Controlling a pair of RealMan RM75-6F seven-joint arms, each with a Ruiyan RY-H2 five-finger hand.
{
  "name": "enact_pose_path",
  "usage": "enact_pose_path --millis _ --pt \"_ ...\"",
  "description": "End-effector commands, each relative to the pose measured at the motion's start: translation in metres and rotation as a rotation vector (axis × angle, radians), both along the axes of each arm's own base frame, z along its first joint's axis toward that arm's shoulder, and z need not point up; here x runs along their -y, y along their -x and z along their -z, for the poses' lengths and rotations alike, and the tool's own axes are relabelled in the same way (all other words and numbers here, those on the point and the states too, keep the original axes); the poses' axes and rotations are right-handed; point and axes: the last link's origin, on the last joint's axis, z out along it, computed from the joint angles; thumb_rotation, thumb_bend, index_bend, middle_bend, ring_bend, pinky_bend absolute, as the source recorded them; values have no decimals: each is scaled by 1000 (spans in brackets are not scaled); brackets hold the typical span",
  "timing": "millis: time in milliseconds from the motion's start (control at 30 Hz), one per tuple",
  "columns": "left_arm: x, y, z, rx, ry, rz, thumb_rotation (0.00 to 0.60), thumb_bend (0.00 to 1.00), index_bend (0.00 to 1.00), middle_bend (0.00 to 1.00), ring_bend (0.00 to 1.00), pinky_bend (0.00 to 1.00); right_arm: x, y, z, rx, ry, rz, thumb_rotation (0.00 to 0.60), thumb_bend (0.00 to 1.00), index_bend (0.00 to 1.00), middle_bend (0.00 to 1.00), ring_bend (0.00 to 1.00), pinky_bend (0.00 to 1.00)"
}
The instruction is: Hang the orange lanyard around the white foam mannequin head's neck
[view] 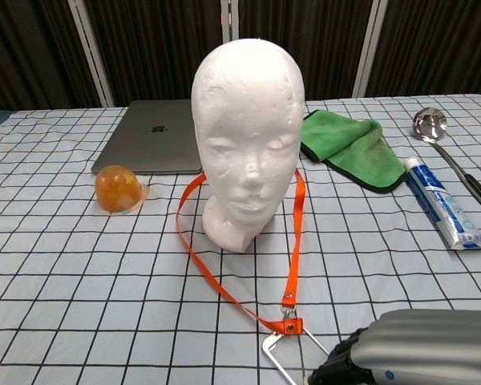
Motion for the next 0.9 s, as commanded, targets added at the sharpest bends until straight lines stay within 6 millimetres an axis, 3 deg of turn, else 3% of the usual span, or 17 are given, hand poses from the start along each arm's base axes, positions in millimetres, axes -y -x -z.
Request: enact_pose_path --millis 33,300,533,633,733,833,900 --pt "0 0 0 1 -2 1 600 50 0 0 0 0 2 -5 -5 33 25 2 600 1000 268 288 213 236" --pt "0 0 -1 3 -5 -1 600 51 0 0 0 0 17 1 -33 100 174 -27 600 1000 272 290 212 237" --pt "3 1 -2 -4 -5 2 600 51 0 0 0 0 22 41 -74 56 335 -137 600 1000 281 292 212 249" --pt "5 0 -1 0 -6 10 600 50 0 0 0 0 22 61 -104 65 457 -168 600 996 289 293 212 251" --pt "9 0 -1 3 -1 17 600 50 0 0 0 0 20 76 -131 121 595 -114 600 884 291 288 212 243" --pt "13 1 0 12 8 21 600 50 0 0 0 0 16 91 -155 173 750 -33 600 631 256 241 195 175" --pt "15 3 1 10 14 20 600 50 0 0 0 0 12 101 -169 171 836 25 600 365 184 145 106 70"
